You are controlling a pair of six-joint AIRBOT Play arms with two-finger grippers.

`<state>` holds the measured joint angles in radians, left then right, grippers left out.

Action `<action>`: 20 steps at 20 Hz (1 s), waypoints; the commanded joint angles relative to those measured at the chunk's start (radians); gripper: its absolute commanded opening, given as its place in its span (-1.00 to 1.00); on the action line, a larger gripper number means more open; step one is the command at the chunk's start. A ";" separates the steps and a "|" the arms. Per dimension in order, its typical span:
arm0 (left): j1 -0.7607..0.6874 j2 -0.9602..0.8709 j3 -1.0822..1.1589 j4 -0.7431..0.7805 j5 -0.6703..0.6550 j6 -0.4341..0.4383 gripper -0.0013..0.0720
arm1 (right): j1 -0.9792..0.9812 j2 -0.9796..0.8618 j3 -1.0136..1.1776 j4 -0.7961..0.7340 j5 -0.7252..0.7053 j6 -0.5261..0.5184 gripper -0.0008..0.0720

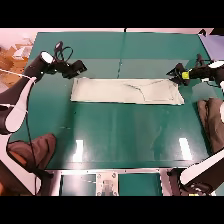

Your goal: Fold the shirts.

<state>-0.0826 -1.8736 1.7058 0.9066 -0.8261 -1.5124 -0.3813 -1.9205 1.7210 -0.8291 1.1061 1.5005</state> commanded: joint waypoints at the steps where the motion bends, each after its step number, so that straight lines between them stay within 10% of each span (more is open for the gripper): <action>1: 0.035 -0.018 0.111 -0.031 -0.111 0.021 0.80 | -0.076 -0.032 0.112 -0.043 0.130 -0.125 0.56; 8: 0.092 -0.018 0.259 -0.058 -0.294 0.017 0.80 | -0.226 -0.116 0.131 -0.080 0.328 -0.232 0.93; 20: 0.090 -0.018 0.260 -0.151 -0.406 0.020 0.80 | -0.111 -0.272 0.159 0.129 0.402 -0.367 0.92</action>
<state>0.0067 -1.8915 1.9640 0.7818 -1.1969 -1.4948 -0.5312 -2.1754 1.8641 -0.7055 1.4967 1.1580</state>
